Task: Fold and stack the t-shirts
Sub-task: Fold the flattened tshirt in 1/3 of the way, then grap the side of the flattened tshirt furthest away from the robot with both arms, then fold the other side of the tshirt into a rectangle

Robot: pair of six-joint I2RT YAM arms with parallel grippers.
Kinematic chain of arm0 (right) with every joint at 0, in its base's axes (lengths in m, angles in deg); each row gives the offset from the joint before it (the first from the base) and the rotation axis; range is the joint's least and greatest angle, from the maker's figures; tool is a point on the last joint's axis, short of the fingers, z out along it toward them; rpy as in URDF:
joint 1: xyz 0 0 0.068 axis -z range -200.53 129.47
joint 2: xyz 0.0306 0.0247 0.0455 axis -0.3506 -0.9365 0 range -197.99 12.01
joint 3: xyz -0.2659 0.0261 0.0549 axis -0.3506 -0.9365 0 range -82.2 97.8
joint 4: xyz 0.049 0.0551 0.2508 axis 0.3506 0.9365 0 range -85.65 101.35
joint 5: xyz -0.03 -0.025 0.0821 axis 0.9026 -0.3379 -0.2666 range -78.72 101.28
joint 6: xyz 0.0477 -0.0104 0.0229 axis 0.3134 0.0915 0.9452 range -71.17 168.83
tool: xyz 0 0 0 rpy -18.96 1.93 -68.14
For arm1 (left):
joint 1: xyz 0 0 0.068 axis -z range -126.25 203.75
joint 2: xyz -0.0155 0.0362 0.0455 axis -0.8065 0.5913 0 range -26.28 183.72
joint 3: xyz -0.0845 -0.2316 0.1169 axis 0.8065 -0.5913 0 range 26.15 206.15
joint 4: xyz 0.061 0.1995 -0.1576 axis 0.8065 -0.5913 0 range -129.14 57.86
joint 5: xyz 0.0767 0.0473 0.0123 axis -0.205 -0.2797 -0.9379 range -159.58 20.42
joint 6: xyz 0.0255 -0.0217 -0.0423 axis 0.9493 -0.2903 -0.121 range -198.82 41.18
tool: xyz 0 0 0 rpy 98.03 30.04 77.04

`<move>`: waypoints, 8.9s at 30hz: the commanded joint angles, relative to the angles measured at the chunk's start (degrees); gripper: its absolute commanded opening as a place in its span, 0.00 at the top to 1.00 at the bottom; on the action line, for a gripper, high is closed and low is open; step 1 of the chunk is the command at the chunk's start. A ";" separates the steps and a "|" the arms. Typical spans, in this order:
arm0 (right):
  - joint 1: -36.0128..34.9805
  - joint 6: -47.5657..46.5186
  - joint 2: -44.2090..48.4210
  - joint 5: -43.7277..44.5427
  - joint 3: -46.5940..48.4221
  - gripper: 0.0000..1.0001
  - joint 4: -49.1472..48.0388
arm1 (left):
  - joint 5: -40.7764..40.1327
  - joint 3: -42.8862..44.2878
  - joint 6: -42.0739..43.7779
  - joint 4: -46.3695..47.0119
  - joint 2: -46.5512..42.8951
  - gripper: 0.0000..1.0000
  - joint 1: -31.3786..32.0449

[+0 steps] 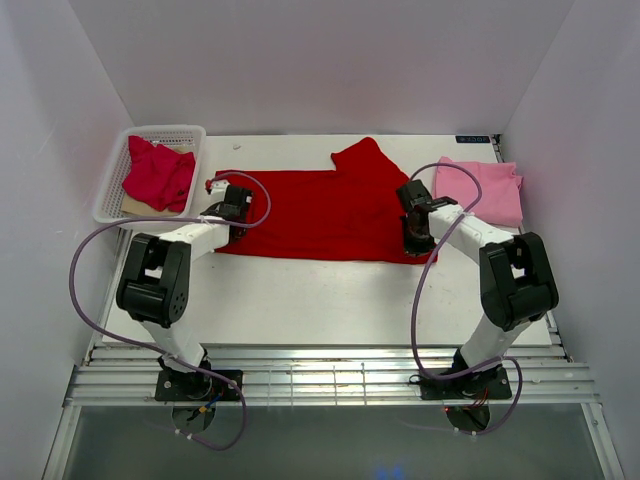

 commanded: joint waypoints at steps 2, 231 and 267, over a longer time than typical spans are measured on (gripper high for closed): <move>1.92 -1.06 -0.26 1.83 0.66 0.92 -0.64 | 0.78 -0.01 0.82 1.94 4.22 1.00 -1.29; 10.88 -7.83 -24.72 -22.60 38.91 0.92 -23.40 | 10.18 37.70 2.93 -5.45 19.44 1.00 -8.76; 10.62 -9.15 15.55 -21.11 -6.81 0.92 -21.38 | 10.00 10.98 9.26 -0.70 2.47 1.00 -8.76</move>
